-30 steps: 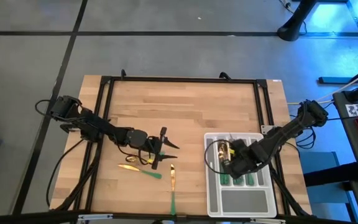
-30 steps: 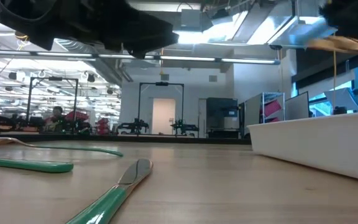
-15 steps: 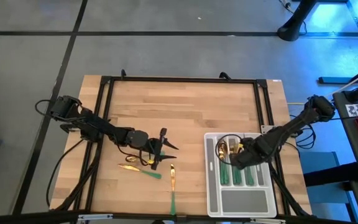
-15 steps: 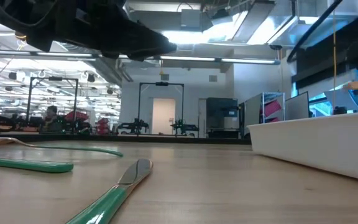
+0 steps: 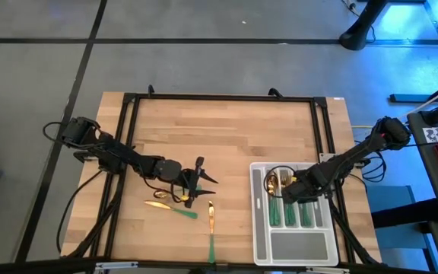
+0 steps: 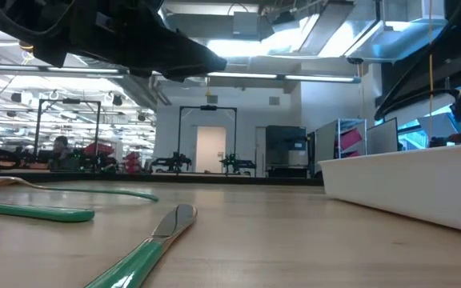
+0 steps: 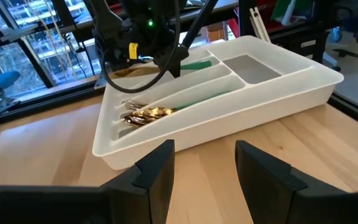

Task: Sort silverware
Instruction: Put the top center green knife into the silverware rack, then put the spoon into the silverware rack

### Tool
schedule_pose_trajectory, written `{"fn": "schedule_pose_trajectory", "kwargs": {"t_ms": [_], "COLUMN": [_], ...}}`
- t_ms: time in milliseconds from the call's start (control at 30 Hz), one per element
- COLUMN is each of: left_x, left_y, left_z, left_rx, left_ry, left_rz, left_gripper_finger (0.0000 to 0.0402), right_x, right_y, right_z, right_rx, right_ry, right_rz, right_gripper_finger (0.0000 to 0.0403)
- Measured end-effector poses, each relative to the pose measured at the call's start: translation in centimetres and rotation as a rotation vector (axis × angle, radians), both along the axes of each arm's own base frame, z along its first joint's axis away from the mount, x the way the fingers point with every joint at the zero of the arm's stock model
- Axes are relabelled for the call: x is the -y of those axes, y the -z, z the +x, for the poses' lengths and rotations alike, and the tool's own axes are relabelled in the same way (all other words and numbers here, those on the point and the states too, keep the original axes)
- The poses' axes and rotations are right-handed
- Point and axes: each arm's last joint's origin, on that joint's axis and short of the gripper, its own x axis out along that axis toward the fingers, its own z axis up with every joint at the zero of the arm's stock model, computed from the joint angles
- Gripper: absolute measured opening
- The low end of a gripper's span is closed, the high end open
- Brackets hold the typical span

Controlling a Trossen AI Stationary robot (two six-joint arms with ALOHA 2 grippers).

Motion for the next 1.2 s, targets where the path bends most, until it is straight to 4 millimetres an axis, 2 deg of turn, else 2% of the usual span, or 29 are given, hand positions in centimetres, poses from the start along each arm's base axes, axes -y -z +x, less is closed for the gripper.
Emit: {"fn": "schedule_pose_trajectory", "kwargs": {"t_ms": [133,333,400,500,600,733,800,900,1067,1200], "left_x": [0.0,0.0,0.0,0.4,1.2,2.4,3.2,4.9,8.3,9.7], "left_y": [0.1,0.1,0.1,0.1,0.2,1.5,2.0,2.1,-1.3,-3.8], "left_z": [0.0,0.0,0.0,-0.1,-0.4,-1.3,-1.9,-2.8,-4.0,-5.9], "left_rx": [-0.010,-0.019,-0.022,-0.020,-0.029,-0.154,-0.232,-0.421,-0.709,-0.860], "left_ry": [-0.002,-0.016,-0.023,-0.033,-0.049,-0.068,-0.112,-0.141,-0.208,-0.364], "left_rz": [-0.006,-0.061,-0.078,-0.077,-0.066,-0.026,-0.006,0.034,0.016,-0.057], "left_gripper_finger": [0.0157,0.0157,0.0157,0.0157,0.0154,0.0147,0.0143,0.0135,0.0125,0.0123], "right_x": [0.0,0.2,0.3,0.5,0.1,-0.9,-1.9,-3.1,-4.3,-4.1], "right_y": [0.1,-0.7,-1.7,-4.5,-7.1,-8.5,-8.4,-7.4,-4.6,-2.6], "right_z": [-0.1,-0.5,-0.7,-0.5,0.2,1.7,2.8,4.7,8.1,10.4], "right_rx": [-0.003,0.041,0.063,0.181,0.405,0.766,0.873,0.935,0.937,0.884], "right_ry": [-0.040,-0.119,-0.124,-0.154,-0.286,-0.520,-0.643,-0.818,-1.029,-1.106], "right_rz": [0.016,0.057,0.062,0.008,-0.164,-0.655,-0.852,-1.024,-1.161,-1.225], "right_gripper_finger": [0.0058,0.0130,0.0150,0.0168,0.0174,0.0173,0.0173,0.0173,0.0173,0.0172]}}
